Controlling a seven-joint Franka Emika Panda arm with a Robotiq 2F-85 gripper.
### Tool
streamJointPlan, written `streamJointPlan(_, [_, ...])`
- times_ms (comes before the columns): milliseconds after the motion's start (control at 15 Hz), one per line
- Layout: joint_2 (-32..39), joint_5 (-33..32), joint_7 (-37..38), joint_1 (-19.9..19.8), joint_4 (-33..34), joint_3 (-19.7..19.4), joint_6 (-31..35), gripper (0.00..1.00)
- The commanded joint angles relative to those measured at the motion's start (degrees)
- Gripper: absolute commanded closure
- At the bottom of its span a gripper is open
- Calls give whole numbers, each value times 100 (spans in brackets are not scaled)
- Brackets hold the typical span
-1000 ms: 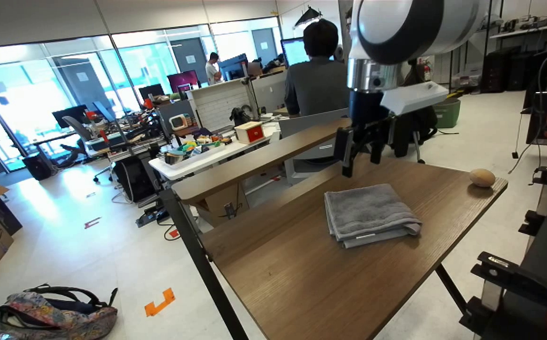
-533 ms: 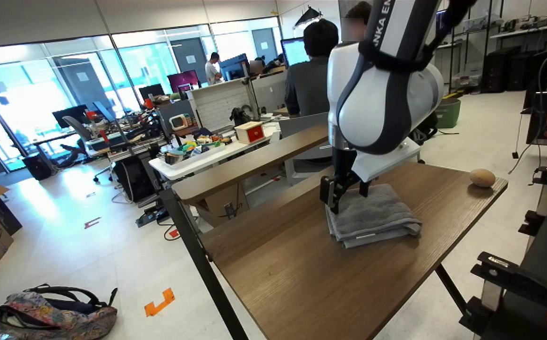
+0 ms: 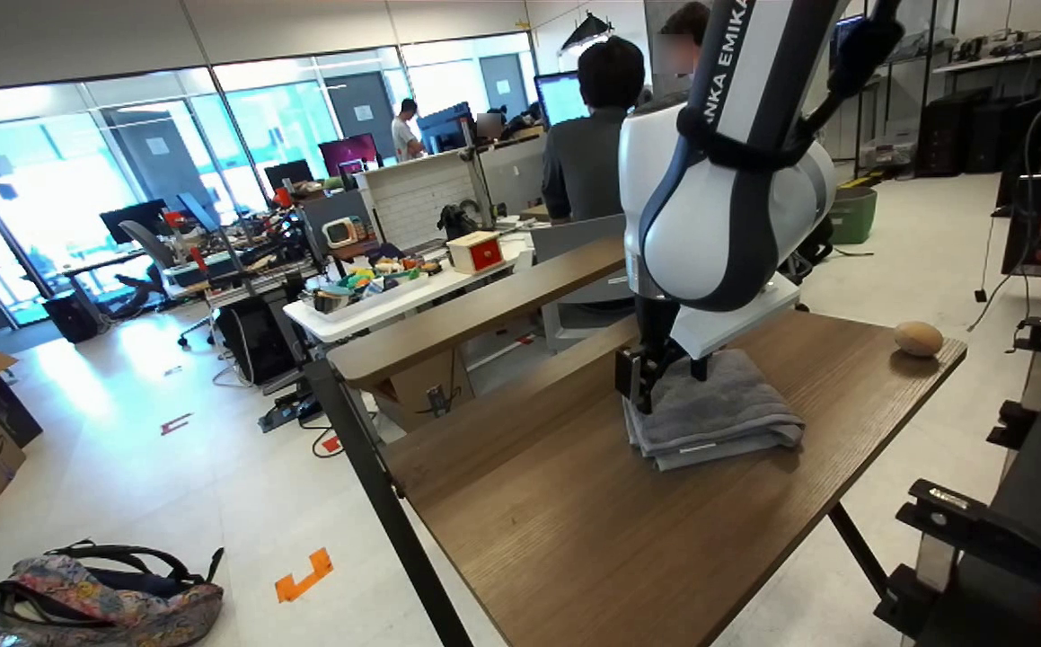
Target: Wipe the table with the towel then move the plush toy
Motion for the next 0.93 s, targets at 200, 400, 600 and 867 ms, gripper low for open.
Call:
streamJointPlan(200, [111, 64, 6, -60, 183, -42, -185, 0])
streamJointPlan(400, [278, 71, 131, -62, 414, -140, -481, 0])
streamJointPlan(600, [386, 82, 173, -185, 641, -54, -995, 0])
streamJointPlan(867, [582, 211, 294, -436, 963, 130, -1595, 0])
